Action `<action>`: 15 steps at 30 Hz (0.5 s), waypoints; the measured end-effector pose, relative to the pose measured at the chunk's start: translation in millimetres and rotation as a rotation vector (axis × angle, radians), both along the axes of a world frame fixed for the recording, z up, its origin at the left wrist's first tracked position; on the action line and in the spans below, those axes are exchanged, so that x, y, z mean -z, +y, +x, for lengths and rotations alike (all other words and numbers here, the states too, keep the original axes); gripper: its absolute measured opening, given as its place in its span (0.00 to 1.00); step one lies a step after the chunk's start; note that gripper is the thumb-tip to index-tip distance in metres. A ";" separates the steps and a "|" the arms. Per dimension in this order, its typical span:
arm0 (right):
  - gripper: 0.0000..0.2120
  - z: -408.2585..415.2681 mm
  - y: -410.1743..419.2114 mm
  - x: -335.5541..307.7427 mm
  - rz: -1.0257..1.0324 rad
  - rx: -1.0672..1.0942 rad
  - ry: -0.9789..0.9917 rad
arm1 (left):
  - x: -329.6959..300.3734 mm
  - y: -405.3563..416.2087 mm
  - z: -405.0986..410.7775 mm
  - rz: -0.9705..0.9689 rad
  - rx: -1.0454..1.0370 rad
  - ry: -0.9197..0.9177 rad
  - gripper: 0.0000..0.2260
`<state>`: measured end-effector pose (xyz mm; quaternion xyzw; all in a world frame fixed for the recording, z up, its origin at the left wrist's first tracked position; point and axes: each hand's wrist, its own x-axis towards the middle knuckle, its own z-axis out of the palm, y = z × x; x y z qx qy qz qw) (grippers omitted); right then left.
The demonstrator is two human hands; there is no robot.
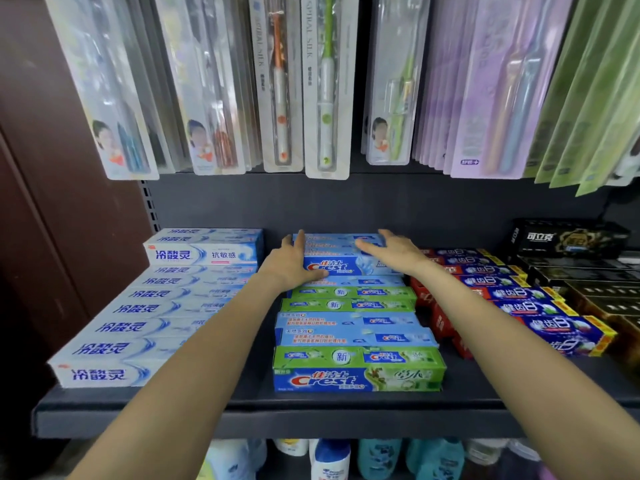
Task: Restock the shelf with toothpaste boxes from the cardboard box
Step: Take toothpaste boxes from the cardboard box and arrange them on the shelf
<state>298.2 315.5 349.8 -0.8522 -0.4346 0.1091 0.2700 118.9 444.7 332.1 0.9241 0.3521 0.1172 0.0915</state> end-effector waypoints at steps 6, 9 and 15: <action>0.42 -2.5 10.9 -0.5 -0.041 -0.013 -0.048 | -3.6 9.6 -2.3 0.019 0.049 0.027 0.41; 0.40 0.2 11.0 -1.6 -0.041 -0.023 -0.028 | -1.6 12.3 -2.3 0.017 0.057 0.047 0.42; 0.38 1.6 15.9 2.3 -0.069 -0.007 -0.052 | -4.2 15.2 -6.8 0.251 0.100 0.188 0.40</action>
